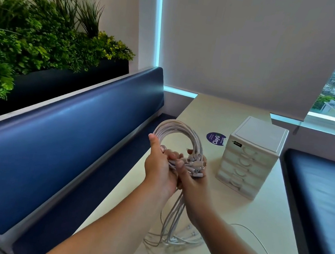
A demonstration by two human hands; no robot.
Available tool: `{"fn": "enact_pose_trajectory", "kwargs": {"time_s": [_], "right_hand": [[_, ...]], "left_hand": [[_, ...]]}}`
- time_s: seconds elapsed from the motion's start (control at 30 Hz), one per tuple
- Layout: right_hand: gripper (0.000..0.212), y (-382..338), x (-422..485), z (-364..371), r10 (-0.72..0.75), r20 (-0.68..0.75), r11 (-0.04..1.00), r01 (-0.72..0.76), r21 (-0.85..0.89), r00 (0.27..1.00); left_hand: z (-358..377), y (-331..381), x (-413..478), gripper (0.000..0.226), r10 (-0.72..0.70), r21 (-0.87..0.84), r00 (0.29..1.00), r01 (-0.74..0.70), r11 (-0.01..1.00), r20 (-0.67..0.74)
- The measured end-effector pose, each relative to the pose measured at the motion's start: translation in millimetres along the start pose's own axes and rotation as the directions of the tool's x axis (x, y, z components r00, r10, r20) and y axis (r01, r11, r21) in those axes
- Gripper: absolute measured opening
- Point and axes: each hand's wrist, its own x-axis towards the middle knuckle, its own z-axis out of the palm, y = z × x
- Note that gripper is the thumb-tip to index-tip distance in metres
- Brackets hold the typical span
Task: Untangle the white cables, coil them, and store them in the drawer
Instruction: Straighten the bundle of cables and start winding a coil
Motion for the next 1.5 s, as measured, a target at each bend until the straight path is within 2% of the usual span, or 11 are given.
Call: {"fn": "enact_pose_trajectory", "kwargs": {"time_s": [0.07,0.17,0.37,0.57,0.73,0.87,0.97,1.07,1.23,1.4,1.5], "right_hand": [[0.077,-3.0,3.1,4.2,0.04,-0.062,0.997,-0.036,0.063,0.997],[0.041,-8.3,6.6,6.6,0.066,-0.122,0.994,-0.054,0.099,0.99],[0.022,-2.6,13.9,0.7,0.069,-0.196,0.994,-0.084,-0.07,0.978],[0.007,-10.1,16.6,-16.9,0.048,-0.089,0.976,-0.066,-0.206,0.995],[0.013,-21.1,14.5,-24.7,0.098,0.082,0.958,-0.072,-0.279,0.992],[0.009,-24.9,13.7,-24.2,0.146,0.146,0.943,-0.093,-0.32,0.978],[0.012,-28.0,13.1,-25.4,0.161,0.19,0.94,-0.092,-0.329,0.969],[0.019,-33.0,13.2,-33.3,0.203,0.256,0.912,-0.087,-0.4,0.945],[0.022,-42.4,13.8,-34.6,0.265,0.33,0.864,-0.071,-0.498,0.906],[0.02,-44.5,12.6,-39.8,0.301,0.389,0.764,0.023,-0.644,0.87],[0.023,-42.1,10.6,-39.5,0.316,0.407,0.76,0.029,-0.65,0.857]], "left_hand": [[1.7,-6.0,-3.9,0.052,0.022,0.039,1.0,-0.023,0.999,0.009],[-0.6,-13.0,-3.6,0.051,0.086,0.14,0.996,-0.085,0.986,0.0],[-17.0,-17.5,4.5,0.04,0.219,0.442,0.975,-0.215,0.871,0.044],[-31.2,2.5,12.8,0.014,0.149,0.602,0.973,-0.225,0.766,0.175],[-29.4,28.0,15.4,0.015,0.107,0.746,0.96,-0.268,0.61,0.257],[-24.0,27.4,15.3,0.016,0.105,0.723,0.961,-0.263,0.639,0.257],[-26.5,31.8,15.2,0.018,0.001,0.72,0.966,-0.194,0.666,0.26],[-27.8,46.3,16.8,0.013,-0.137,0.829,0.949,-0.17,0.533,0.283],[-22.4,54.2,19.4,0.01,-0.159,0.889,0.93,-0.25,0.383,0.331],[-19.6,68.5,18.7,0.012,-0.307,0.926,0.875,-0.37,0.07,0.373],[-18.0,66.3,21.1,0.021,-0.344,0.914,0.853,-0.402,0.049,0.394]]}}
